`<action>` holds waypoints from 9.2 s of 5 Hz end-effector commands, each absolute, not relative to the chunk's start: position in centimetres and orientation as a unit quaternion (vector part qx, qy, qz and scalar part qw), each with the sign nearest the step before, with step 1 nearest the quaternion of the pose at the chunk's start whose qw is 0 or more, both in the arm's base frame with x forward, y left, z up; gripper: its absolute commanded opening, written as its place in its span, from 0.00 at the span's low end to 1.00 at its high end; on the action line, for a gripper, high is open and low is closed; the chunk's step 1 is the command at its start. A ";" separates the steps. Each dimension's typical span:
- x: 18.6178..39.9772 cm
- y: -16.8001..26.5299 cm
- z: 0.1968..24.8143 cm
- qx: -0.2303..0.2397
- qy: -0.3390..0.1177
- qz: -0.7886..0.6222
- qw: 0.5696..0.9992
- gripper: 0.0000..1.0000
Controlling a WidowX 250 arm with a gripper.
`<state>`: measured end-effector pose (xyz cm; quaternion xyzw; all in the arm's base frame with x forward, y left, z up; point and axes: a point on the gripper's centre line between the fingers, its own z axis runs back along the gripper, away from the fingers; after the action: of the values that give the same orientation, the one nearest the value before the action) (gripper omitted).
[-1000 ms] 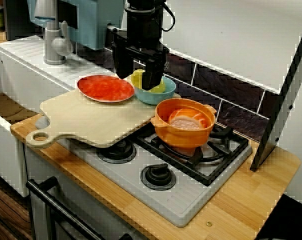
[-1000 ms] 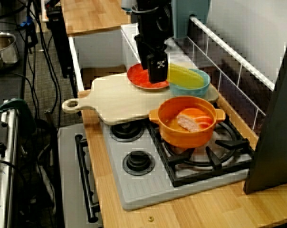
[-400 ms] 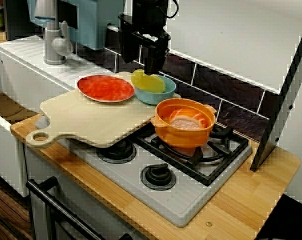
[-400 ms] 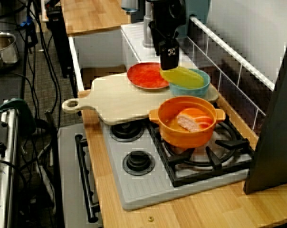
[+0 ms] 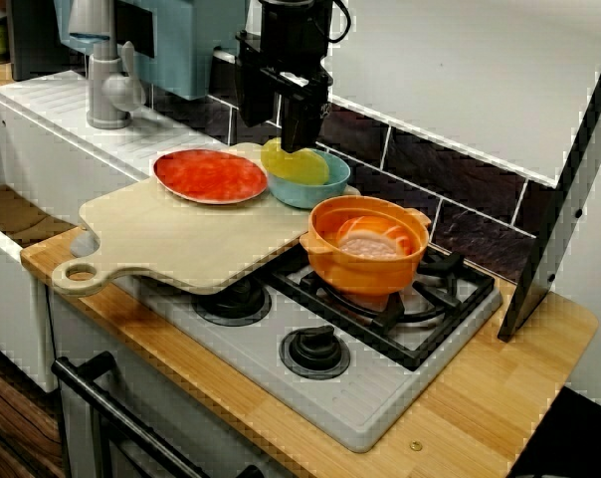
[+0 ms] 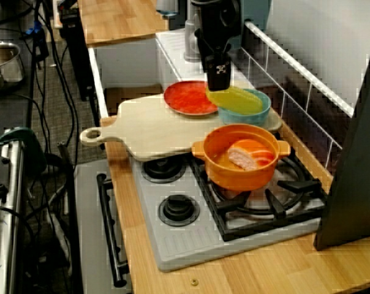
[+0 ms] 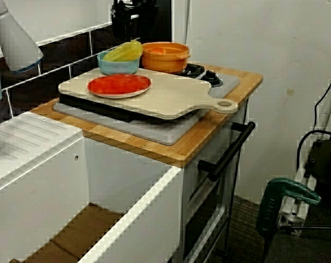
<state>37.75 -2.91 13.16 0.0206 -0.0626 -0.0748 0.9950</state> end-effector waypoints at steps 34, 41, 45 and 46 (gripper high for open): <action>33.7 2.1 12.1 0.051 -0.105 0.039 0.992 1.00; 40.1 -5.0 12.2 0.000 -0.116 0.010 0.993 1.00; 39.7 -4.2 13.8 -0.017 -0.106 0.000 0.994 1.00; 39.4 -3.8 13.8 -0.020 -0.099 0.001 0.995 1.00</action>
<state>39.03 -3.84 10.52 -0.0165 -0.0563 0.0008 0.9983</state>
